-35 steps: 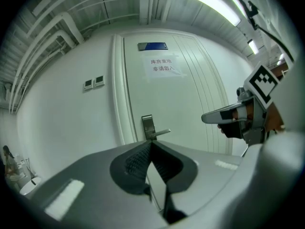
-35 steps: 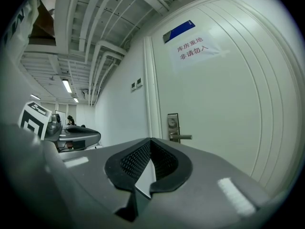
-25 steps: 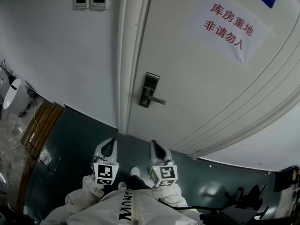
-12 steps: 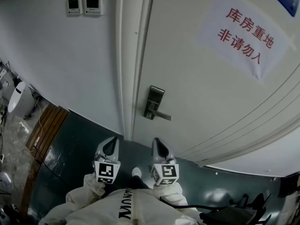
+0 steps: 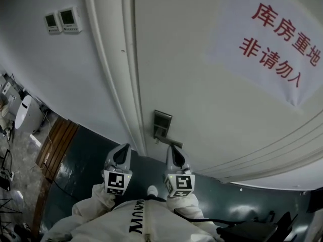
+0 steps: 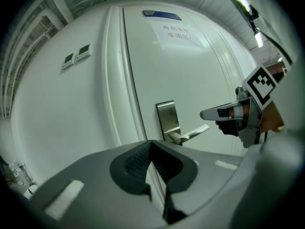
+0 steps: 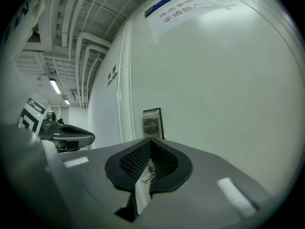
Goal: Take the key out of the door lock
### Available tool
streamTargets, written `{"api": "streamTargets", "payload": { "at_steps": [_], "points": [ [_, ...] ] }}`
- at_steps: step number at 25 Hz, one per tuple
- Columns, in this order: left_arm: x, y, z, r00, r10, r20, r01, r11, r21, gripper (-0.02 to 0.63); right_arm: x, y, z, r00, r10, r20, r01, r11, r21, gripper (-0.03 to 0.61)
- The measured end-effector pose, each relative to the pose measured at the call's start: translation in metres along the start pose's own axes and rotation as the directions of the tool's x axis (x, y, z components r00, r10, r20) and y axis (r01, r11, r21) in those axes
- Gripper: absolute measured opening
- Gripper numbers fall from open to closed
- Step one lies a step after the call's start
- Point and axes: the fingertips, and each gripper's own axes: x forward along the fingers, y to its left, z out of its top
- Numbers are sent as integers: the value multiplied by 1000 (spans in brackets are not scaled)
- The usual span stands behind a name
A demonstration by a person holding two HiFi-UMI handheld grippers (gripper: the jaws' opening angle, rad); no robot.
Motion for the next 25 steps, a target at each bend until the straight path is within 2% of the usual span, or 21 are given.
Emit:
{"api": "streamTargets", "payload": {
  "at_steps": [9, 14, 20, 25],
  "points": [
    [53, -1, 10, 999, -52, 12, 52, 999, 9, 0, 25, -34, 9, 998, -56, 12, 56, 998, 15, -2],
    [74, 4, 12, 993, -117, 33, 116, 993, 15, 0, 30, -44, 8, 990, -140, 8, 140, 990, 17, -2],
    [95, 14, 6, 968, -243, 60, 240, 969, 54, 0, 31, -43, 5, 954, -300, -7, 300, 954, -8, -2],
    [100, 23, 0, 936, -344, 79, 340, 938, 61, 0, 27, -29, -7, 903, -428, -41, 427, 904, -27, -1]
  ]
}}
